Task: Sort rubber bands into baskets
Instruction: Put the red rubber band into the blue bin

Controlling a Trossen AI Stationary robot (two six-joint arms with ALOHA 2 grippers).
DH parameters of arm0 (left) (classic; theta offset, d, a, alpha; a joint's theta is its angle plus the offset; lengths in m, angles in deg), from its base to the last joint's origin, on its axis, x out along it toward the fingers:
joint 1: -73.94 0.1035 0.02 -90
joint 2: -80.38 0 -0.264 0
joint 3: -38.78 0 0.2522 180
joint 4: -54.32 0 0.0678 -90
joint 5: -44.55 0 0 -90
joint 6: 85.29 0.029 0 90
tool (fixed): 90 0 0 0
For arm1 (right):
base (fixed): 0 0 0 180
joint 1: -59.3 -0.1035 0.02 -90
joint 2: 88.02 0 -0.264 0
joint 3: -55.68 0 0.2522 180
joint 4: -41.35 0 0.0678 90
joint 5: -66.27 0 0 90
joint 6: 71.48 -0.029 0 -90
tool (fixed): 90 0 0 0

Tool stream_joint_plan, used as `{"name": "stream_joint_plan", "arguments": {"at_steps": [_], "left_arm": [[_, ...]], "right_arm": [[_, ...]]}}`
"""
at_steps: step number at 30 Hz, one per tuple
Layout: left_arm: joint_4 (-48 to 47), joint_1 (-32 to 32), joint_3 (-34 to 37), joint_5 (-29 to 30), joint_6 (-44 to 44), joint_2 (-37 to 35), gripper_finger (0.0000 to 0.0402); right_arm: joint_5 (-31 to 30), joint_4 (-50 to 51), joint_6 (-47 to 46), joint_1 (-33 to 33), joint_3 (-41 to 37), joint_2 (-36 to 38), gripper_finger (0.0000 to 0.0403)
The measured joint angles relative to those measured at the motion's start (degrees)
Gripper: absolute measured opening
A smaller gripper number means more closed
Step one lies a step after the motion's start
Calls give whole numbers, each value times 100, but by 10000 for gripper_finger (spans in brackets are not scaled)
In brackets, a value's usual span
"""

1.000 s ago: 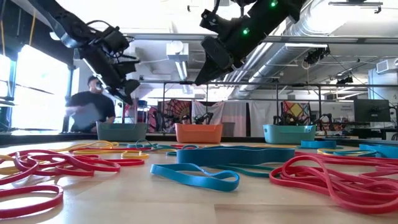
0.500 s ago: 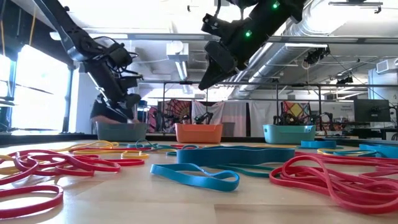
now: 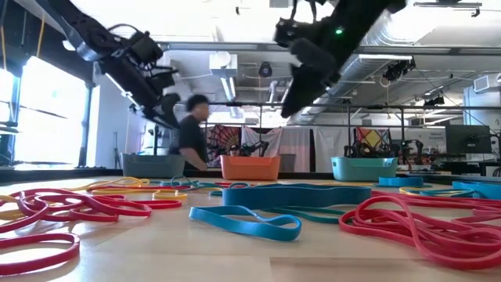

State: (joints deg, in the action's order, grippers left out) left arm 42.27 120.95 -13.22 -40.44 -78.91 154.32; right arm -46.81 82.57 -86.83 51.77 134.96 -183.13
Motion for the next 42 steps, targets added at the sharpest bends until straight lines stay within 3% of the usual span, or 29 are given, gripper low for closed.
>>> {"name": "stream_joint_plan", "arguments": {"at_steps": [6, 12, 22, 25, 33, 37, 42], "left_arm": [[1072, -487, 568, -293, -194, -547, 159], [1822, -1001, 1140, -772, -606, -1119, 159], [1885, -1791, 1284, -771, -581, -1534, 159], [1876, -1908, 1284, -750, -578, -1530, 159], [1871, -2030, 1284, -741, -575, -1520, 159], [1872, -2114, 1284, -725, -571, -1520, 159], [1867, -2450, 1284, -730, -385, -1520, 158]], "right_arm": [[1026, 1022, -891, -169, 0, -37, 128], [1124, 1635, -2133, -276, -235, -57, 128], [1330, 834, -2833, -76, -1288, -72, 134], [1609, 421, -2830, -70, -1495, -72, 136], [1635, 89, -2814, -74, -1778, -43, 137], [1585, 39, -2594, -74, -1793, -49, 104], [1519, -205, -2119, -78, -1808, -61, 14]]}}
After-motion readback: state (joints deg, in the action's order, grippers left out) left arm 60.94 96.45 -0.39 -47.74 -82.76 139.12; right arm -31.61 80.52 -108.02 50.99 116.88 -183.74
